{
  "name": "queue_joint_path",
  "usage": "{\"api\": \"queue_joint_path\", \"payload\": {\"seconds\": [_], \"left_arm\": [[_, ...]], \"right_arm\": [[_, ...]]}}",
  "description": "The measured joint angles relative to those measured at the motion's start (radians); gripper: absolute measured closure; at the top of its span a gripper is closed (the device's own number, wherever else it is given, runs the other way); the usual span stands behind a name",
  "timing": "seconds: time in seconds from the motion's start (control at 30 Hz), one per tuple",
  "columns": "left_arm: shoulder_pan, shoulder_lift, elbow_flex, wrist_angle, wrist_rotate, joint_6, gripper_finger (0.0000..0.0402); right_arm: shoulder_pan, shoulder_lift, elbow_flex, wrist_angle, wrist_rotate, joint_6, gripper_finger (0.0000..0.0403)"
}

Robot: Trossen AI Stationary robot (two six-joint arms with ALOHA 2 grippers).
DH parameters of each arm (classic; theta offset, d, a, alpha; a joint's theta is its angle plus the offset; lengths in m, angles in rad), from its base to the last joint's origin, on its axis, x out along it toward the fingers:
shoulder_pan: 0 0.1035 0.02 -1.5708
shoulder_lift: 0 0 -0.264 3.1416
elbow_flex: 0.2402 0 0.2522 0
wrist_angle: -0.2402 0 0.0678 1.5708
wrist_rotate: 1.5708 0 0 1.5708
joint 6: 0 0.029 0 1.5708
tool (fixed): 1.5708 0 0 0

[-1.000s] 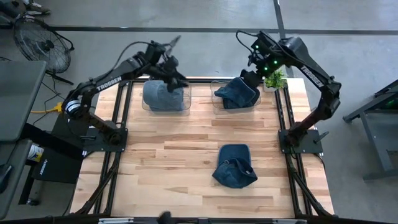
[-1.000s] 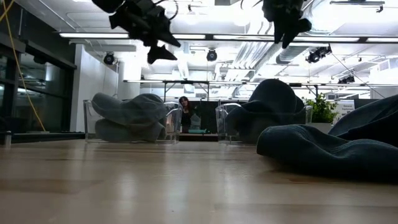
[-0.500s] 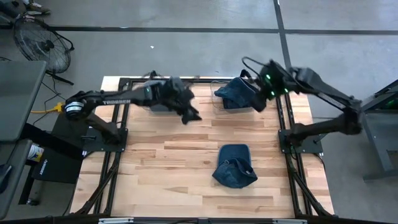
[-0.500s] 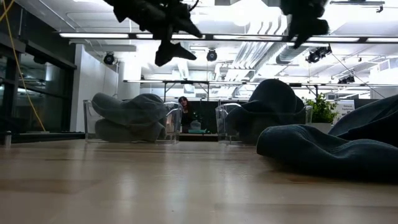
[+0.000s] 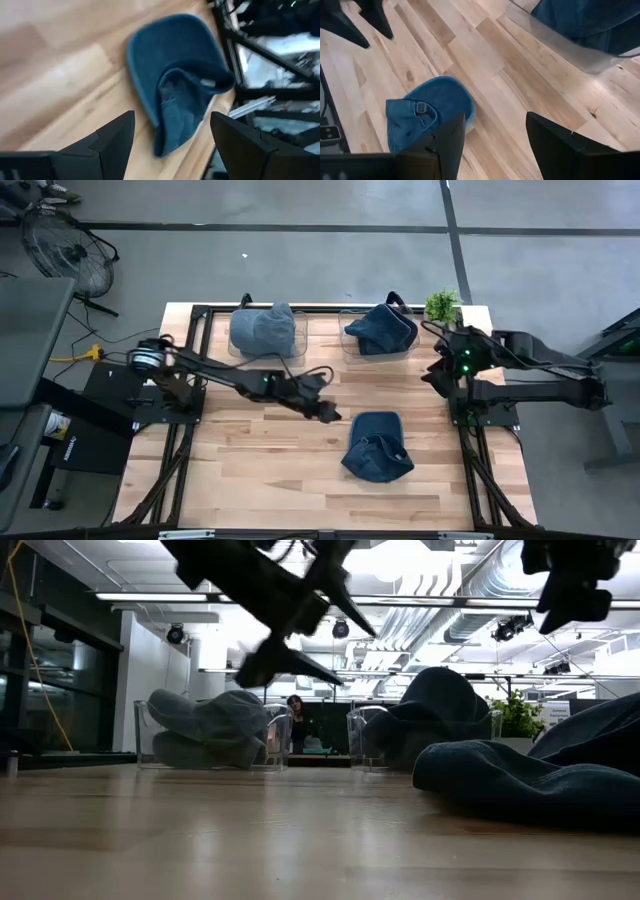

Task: Pick & Place hat
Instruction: Put the blue cap into the right transparent bin

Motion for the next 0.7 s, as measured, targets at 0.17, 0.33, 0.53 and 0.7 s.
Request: {"api": "queue_joint_path", "payload": {"seconds": [0.17, 0.33, 0.53, 0.7], "left_arm": [[-0.002, 0.117, 0.054, 0.035, 0.016, -0.097, 0.0144], [0.000, 0.238, 0.169, -0.019, 0.070, -0.125, 0.0144], [-0.001, 0.331, 0.285, -0.114, 0.150, -0.164, 0.0144], [-0.001, 0.391, 0.364, -0.160, 0.185, -0.197, 0.0144]], "right_arm": [[0.037, -0.038, -0.036, 0.003, 0.026, 0.005, 0.0199], [0.055, -0.038, -0.038, 0.006, 0.052, -0.004, 0.0199], [0.061, -0.037, -0.038, 0.006, 0.067, -0.015, 0.0199], [0.061, -0.037, -0.038, 0.005, 0.069, -0.029, 0.0199]]}}
